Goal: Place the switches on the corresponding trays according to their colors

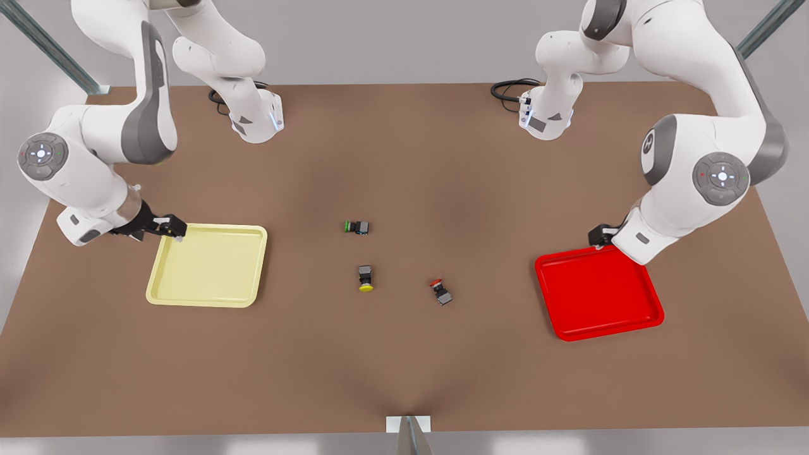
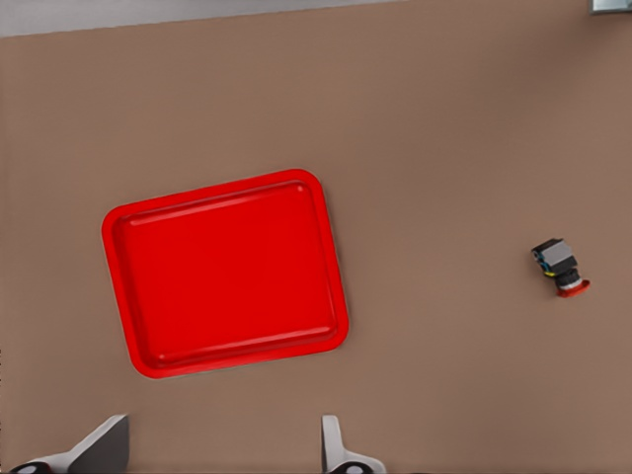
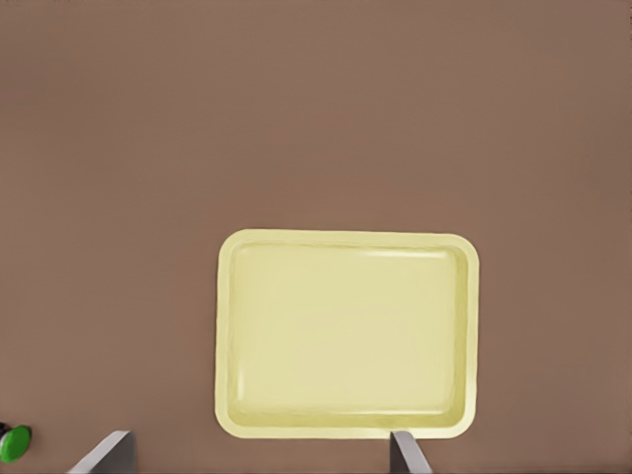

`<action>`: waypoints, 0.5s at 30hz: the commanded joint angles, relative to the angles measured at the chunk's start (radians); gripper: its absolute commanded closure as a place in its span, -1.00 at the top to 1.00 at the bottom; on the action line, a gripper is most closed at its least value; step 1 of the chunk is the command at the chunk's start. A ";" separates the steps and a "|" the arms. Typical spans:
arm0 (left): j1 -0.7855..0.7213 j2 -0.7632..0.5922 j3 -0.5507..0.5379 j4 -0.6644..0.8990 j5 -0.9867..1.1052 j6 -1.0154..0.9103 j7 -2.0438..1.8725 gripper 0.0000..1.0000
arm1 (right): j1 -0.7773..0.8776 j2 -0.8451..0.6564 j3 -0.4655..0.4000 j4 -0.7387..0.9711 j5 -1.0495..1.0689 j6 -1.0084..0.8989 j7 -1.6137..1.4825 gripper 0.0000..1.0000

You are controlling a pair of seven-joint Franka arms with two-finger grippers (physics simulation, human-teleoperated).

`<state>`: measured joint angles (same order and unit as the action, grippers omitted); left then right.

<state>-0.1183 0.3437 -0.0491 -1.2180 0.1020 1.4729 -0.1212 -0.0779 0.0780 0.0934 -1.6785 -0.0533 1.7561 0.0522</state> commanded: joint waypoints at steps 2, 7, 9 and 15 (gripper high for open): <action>0.000 0.000 0.000 0.000 0.010 0.000 -0.002 1.00 | 0.015 -0.001 0.000 0.000 0.000 0.002 0.002 1.00; -0.109 0.116 -0.003 0.006 -0.038 0.047 -0.428 1.00 | 0.107 0.009 0.042 -0.007 0.016 0.011 0.031 1.00; -0.182 0.201 -0.003 0.009 -0.103 0.150 -0.676 1.00 | 0.116 0.045 0.097 0.000 0.070 0.060 0.043 1.00; -0.262 0.386 -0.054 0.009 -0.189 0.451 -0.887 1.00 | 0.408 0.258 0.104 0.006 0.052 0.336 0.383 1.00</action>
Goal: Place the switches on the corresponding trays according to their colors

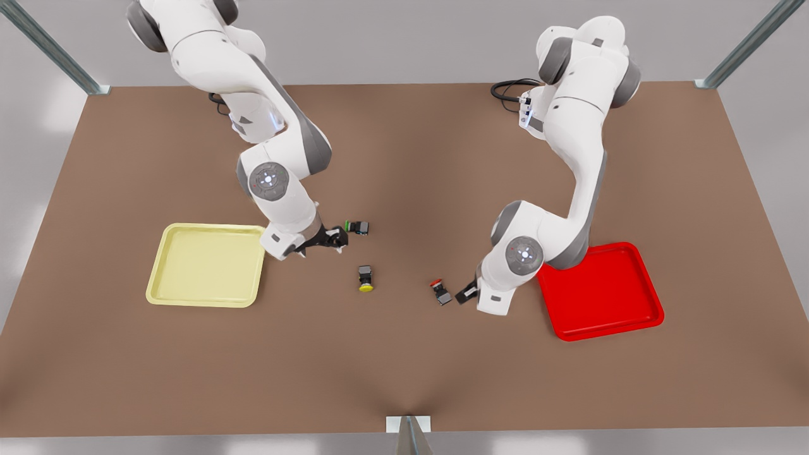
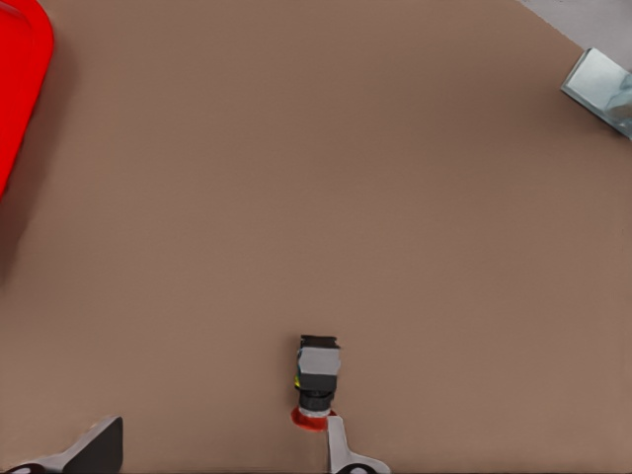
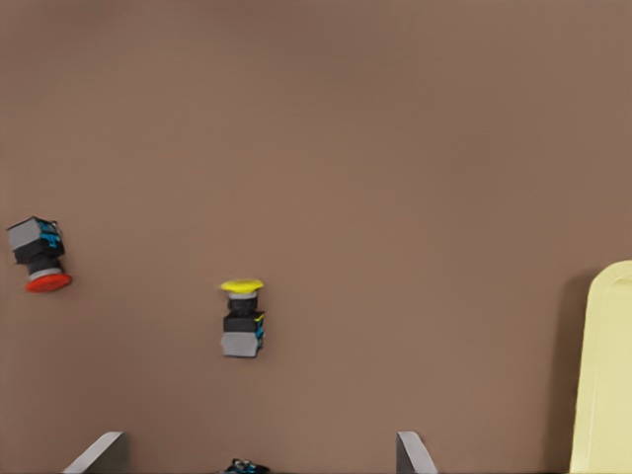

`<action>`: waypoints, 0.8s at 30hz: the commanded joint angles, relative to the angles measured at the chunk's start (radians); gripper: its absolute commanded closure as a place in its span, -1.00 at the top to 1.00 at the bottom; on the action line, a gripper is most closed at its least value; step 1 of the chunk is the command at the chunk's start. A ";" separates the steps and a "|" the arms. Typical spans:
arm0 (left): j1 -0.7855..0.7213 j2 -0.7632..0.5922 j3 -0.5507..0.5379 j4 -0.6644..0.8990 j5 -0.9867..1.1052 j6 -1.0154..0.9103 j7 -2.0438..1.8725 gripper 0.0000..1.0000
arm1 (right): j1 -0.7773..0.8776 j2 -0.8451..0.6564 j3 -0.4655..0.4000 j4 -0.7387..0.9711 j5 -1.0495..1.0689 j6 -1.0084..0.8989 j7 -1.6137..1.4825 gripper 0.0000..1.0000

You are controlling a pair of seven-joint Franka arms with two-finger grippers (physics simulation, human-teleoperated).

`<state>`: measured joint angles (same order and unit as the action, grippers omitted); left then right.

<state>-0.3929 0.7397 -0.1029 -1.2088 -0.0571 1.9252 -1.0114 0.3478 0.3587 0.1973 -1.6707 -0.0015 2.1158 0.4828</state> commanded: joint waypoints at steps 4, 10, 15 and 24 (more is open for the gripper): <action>-0.038 0.064 0.000 0.000 -0.032 0.100 -0.001 1.00 | 0.063 0.086 -0.002 0.005 -0.020 0.098 0.071 1.00; -0.061 0.156 -0.001 -0.002 -0.017 0.210 0.002 1.00 | 0.106 0.204 -0.002 -0.008 -0.040 0.214 0.105 1.00; -0.061 0.201 -0.001 -0.005 0.034 0.250 0.008 1.00 | 0.115 0.261 -0.004 -0.067 -0.058 0.308 0.106 1.00; -0.063 0.248 -0.001 -0.008 0.045 0.301 0.025 1.00 | 0.114 0.401 -0.021 0.000 -0.183 0.406 0.165 0.85</action>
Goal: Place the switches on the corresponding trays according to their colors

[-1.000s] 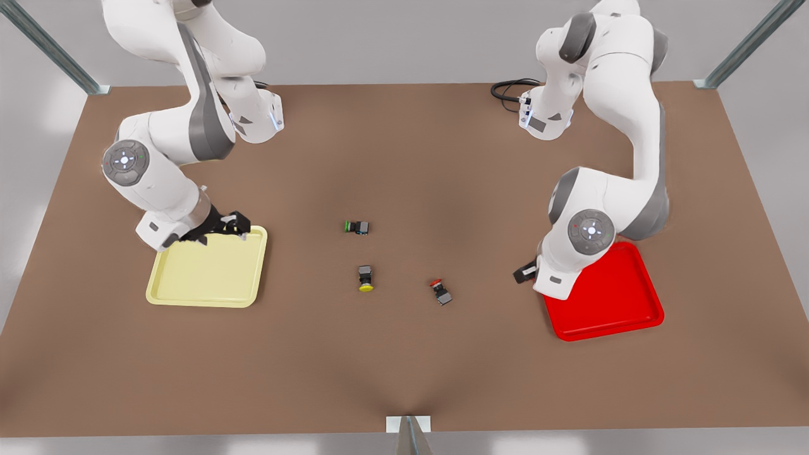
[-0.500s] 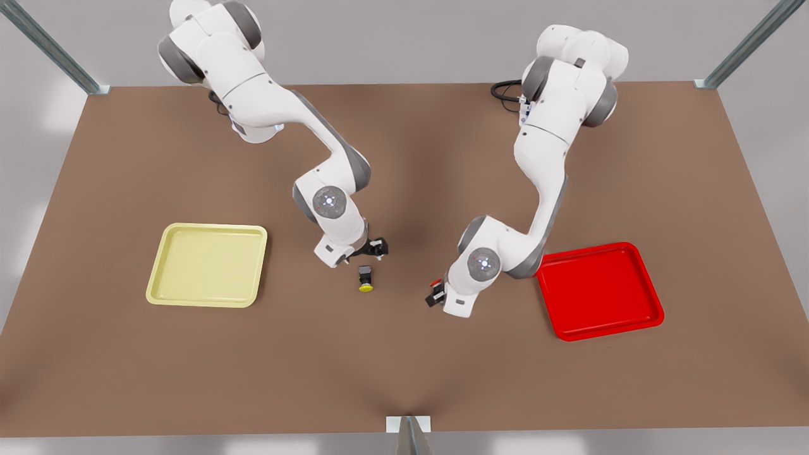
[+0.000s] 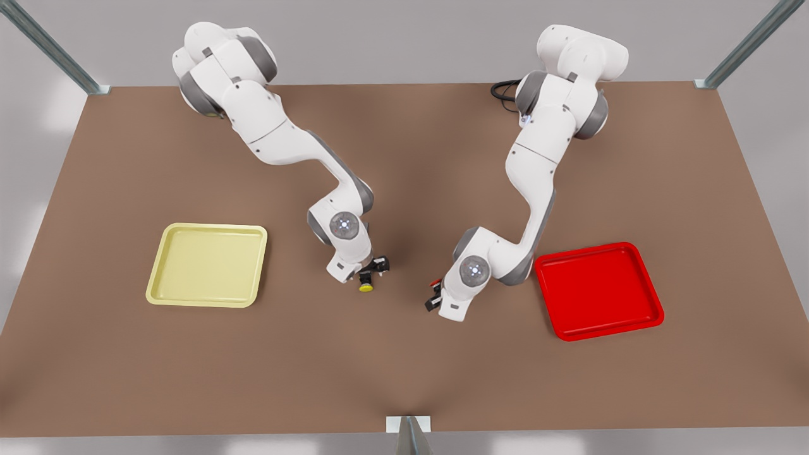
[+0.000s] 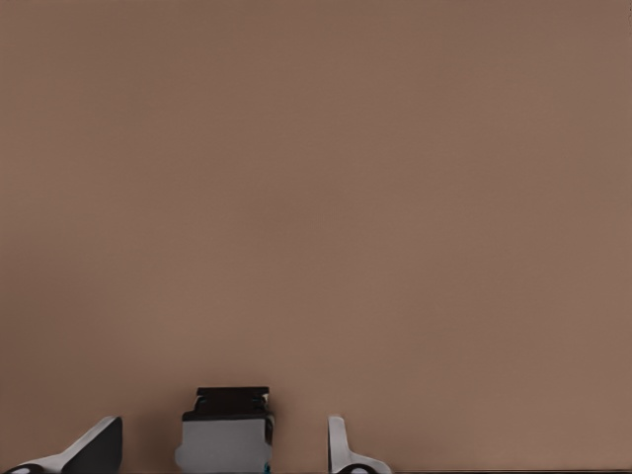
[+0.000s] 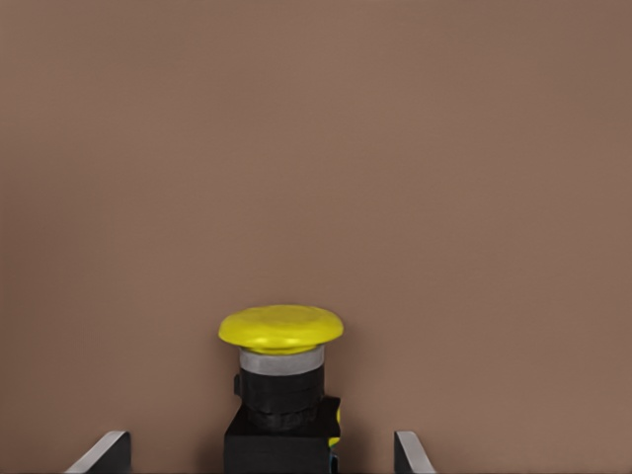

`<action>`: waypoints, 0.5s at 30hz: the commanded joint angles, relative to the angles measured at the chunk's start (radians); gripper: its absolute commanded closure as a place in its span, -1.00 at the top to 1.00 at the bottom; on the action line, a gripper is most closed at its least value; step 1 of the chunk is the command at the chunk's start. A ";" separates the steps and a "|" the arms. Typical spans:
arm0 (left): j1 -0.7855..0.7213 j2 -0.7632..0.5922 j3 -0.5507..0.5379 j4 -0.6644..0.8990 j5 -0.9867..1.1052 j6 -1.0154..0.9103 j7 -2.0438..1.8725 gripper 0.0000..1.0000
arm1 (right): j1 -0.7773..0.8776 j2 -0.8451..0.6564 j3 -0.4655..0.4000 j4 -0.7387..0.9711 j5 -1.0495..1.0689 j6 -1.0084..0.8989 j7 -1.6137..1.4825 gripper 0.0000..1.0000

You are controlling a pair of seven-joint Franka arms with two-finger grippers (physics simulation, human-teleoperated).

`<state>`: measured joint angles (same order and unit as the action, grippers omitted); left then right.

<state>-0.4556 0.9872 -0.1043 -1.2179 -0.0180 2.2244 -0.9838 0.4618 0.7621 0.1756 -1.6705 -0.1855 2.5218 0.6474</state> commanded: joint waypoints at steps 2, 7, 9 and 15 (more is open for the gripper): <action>-0.002 -0.001 0.000 -0.002 0.006 -0.002 0.000 0.56 | 0.000 0.000 -0.005 -0.002 0.000 0.000 0.000 0.77; 0.000 -0.002 0.000 -0.003 0.006 -0.009 0.000 0.21 | 0.000 0.002 -0.008 -0.006 0.000 0.000 0.017 0.34; 0.000 -0.001 0.000 -0.002 0.006 -0.009 0.000 0.20 | 0.000 0.002 -0.010 -0.006 0.001 -0.001 0.017 0.21; 0.000 -0.001 0.000 -0.005 0.006 -0.009 0.000 0.16 | 0.001 0.002 -0.008 -0.011 0.000 -0.005 0.028 0.12</action>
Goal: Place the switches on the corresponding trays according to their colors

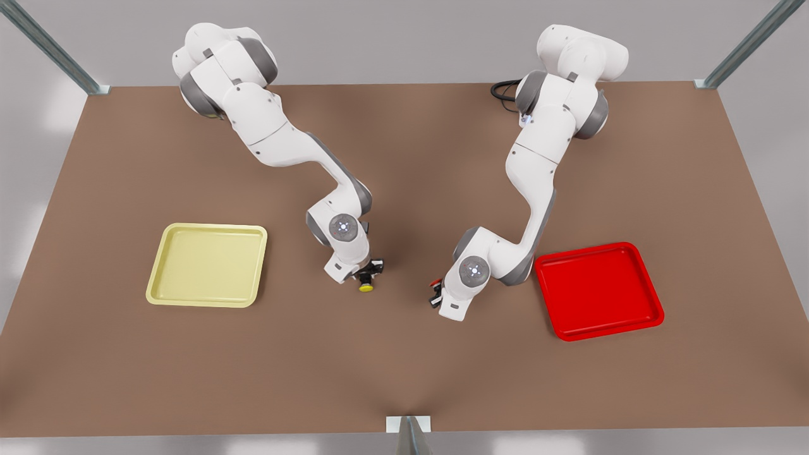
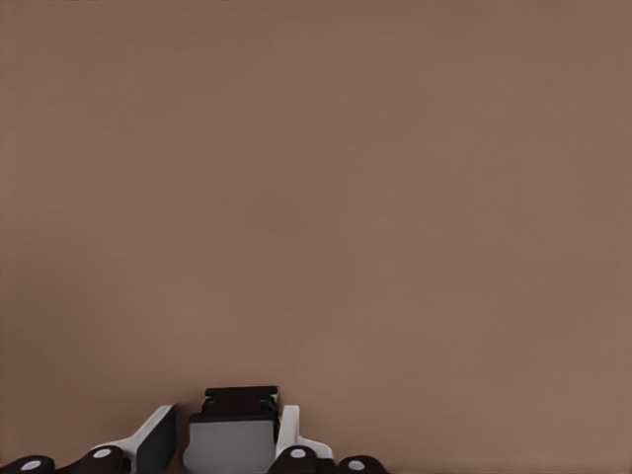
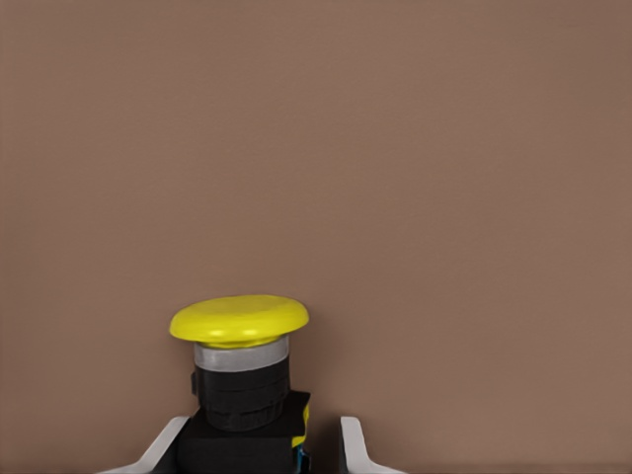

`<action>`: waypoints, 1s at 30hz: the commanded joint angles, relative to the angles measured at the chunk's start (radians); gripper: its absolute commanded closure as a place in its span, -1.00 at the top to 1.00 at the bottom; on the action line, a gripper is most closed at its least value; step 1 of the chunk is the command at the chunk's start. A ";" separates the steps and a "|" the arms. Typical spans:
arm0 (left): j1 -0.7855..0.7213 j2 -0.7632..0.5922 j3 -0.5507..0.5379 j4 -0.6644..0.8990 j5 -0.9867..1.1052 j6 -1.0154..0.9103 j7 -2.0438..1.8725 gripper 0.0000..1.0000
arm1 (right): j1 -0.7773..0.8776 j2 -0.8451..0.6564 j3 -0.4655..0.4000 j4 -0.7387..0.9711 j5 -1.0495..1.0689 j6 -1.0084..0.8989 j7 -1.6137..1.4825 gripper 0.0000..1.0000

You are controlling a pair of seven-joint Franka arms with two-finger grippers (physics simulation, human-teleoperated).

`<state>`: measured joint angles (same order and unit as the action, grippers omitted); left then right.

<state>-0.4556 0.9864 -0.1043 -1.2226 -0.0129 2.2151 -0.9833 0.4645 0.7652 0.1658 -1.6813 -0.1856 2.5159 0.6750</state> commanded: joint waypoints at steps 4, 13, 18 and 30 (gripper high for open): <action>-0.002 0.000 0.000 0.000 0.001 0.000 0.000 0.10 | 0.000 -0.001 0.000 0.000 0.000 -0.005 -0.002 0.04; -0.002 0.000 0.000 0.000 0.001 0.000 0.000 0.01 | 0.000 -0.004 0.000 -0.002 -0.002 -0.006 -0.003 0.15; -0.002 0.003 0.000 -0.002 0.001 0.005 0.000 0.02 | 0.000 -0.003 0.000 -0.003 -0.005 -0.005 -0.002 0.09; 0.031 -0.265 0.195 -0.163 -0.027 -0.281 0.451 0.05 | 0.000 -0.006 0.000 -0.009 -0.005 -0.006 -0.005 0.02</action>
<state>-0.4201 0.7107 0.1164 -1.4002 -0.0193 1.9213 -0.4840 0.4648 0.7581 0.1657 -1.6905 -0.1893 2.5100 0.6697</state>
